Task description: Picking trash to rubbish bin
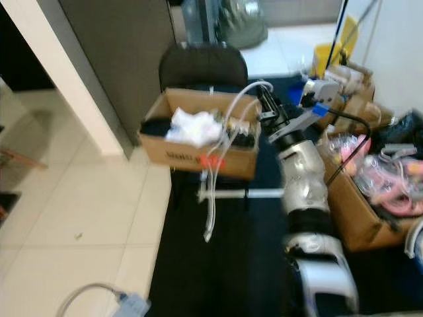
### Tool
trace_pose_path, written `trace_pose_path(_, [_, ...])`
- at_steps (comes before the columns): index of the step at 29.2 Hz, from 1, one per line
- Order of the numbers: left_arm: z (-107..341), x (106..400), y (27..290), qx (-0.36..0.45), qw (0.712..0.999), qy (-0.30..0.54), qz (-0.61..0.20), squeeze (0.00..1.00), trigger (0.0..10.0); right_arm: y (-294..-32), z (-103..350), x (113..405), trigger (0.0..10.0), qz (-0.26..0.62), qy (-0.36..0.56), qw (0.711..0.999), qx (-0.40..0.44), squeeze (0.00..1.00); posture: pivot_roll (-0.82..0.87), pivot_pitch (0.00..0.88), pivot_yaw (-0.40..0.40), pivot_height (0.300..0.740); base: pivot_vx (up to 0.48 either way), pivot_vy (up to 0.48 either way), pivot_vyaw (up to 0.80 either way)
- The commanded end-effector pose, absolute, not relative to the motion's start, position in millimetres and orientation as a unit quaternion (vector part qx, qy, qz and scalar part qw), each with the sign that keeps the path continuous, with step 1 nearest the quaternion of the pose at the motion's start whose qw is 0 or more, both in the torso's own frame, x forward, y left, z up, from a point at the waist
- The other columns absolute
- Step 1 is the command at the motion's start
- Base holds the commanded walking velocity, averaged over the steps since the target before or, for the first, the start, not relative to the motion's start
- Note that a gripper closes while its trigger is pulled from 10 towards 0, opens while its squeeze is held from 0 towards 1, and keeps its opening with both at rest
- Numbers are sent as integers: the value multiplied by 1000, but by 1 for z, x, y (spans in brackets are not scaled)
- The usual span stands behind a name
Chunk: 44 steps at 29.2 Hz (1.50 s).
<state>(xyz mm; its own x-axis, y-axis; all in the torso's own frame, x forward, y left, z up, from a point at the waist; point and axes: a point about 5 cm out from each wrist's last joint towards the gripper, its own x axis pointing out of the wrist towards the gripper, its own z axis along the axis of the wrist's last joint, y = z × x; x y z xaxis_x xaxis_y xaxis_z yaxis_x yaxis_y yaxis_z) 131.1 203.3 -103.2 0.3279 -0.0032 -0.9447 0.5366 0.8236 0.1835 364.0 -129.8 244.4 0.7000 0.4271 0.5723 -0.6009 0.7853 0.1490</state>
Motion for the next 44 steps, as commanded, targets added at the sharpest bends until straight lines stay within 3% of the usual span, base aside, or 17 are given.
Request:
trace_pose_path(1, [-103, 130, 205, 245, 775, 555, -176, 0, 10000, -134, 248, 362, 10000, 279, -265, 907, 170, 0, 8, 61, 100, 740, 326, 0, 0])
trace_pose_path(32, [-104, 126, 207, 247, 770, 561, -179, 0, 10000, -101, 255, 349, 10000, 329, -248, 901, 138, 0, 13, 48, 88, 740, 461, 0, 0])
trace_pose_path(44, [-106, 123, 203, 245, 768, 563, -182, 0, 10000, -80, 231, 348, 10000, 345, -184, 920, 35, 0, 11, 59, 91, 740, 480, 0, 0])
